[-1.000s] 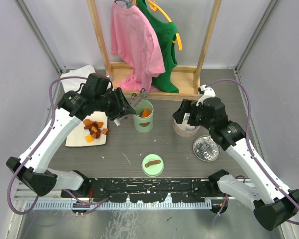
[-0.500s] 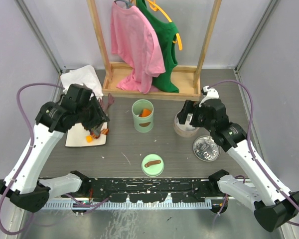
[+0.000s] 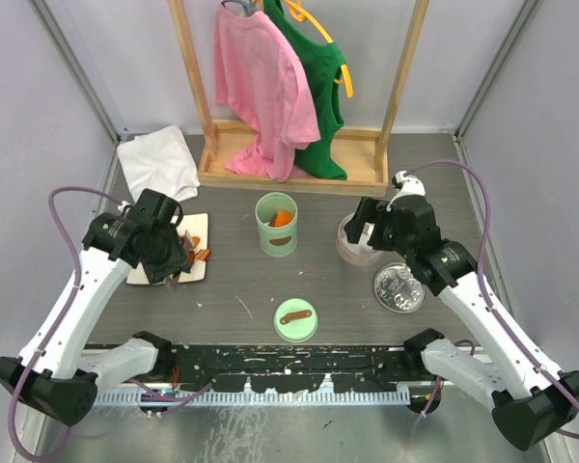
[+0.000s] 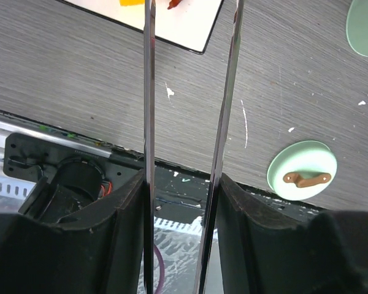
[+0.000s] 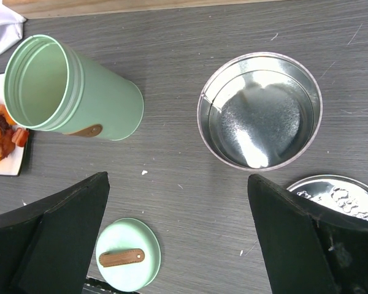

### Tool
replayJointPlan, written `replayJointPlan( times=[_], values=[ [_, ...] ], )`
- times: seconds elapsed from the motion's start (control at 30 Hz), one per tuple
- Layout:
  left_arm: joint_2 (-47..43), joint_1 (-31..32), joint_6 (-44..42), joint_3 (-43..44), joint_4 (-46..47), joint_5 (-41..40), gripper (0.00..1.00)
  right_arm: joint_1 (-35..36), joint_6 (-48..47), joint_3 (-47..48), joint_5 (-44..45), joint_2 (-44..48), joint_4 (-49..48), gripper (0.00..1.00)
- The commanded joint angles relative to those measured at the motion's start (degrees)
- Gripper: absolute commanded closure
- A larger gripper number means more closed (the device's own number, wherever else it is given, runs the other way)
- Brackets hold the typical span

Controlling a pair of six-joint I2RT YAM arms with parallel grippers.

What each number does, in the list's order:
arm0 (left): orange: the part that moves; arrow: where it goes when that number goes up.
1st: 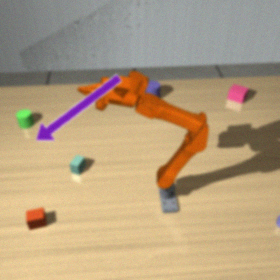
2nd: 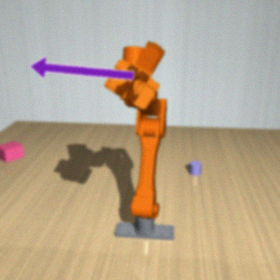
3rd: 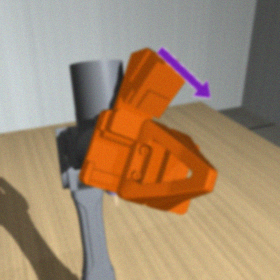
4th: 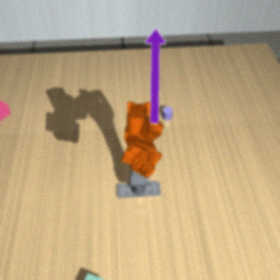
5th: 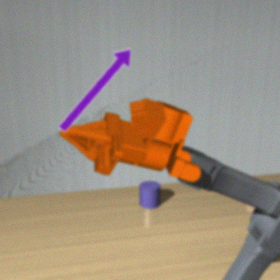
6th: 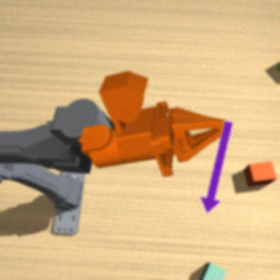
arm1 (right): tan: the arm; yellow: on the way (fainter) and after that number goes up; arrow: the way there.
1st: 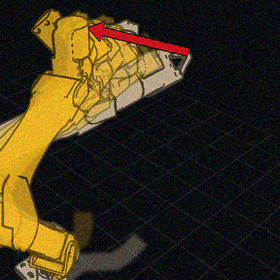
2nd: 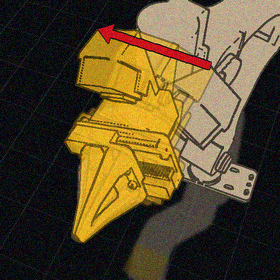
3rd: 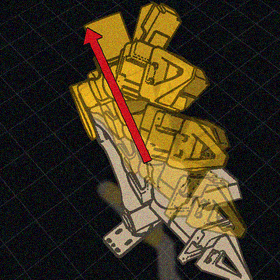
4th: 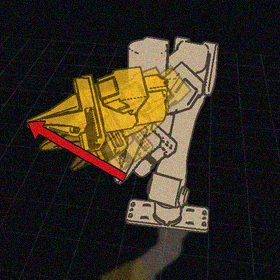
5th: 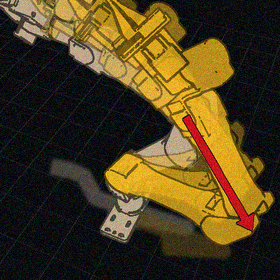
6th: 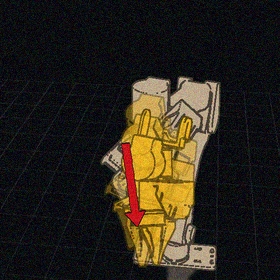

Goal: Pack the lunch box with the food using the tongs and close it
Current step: Pick up the fake food from the plate.

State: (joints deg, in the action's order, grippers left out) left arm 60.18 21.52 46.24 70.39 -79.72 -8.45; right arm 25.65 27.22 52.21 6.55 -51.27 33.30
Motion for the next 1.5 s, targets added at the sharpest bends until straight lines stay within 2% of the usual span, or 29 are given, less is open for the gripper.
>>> replayJointPlan(
  times=[0.0,0.23,0.37,0.67,1.17,1.47],
  values=[
    [1.2,-1.7,-3.9,0.3,3.3,-1.9,0.55,-0.2,2.0,0.7,-1.1,0.1,-2.0,0.00],
    [5.4,-6.7,-8.8,0.4,7.8,1.4,0.55,-0.2,2.0,0.9,-0.1,1.4,-1.1,0.00],
    [7.8,-7.5,-11.7,0.2,9.2,4.2,0.56,-0.2,2.2,1.1,0.2,1.4,-0.8,0.00],
    [10.2,-10.2,-15.2,-0.3,11.3,5.1,0.57,-0.2,2.0,1.4,-0.7,0.0,-0.9,0.00],
    [12.2,-10.7,-18.1,0.5,8.5,3.0,0.61,-0.2,1.8,1.2,-0.9,-0.7,-1.3,0.00],
    [14.6,-10.8,-19.6,1.4,7.1,1.3,0.68,-0.2,2.0,1.2,-0.9,-0.5,-1.3,0.00]
  ],
)
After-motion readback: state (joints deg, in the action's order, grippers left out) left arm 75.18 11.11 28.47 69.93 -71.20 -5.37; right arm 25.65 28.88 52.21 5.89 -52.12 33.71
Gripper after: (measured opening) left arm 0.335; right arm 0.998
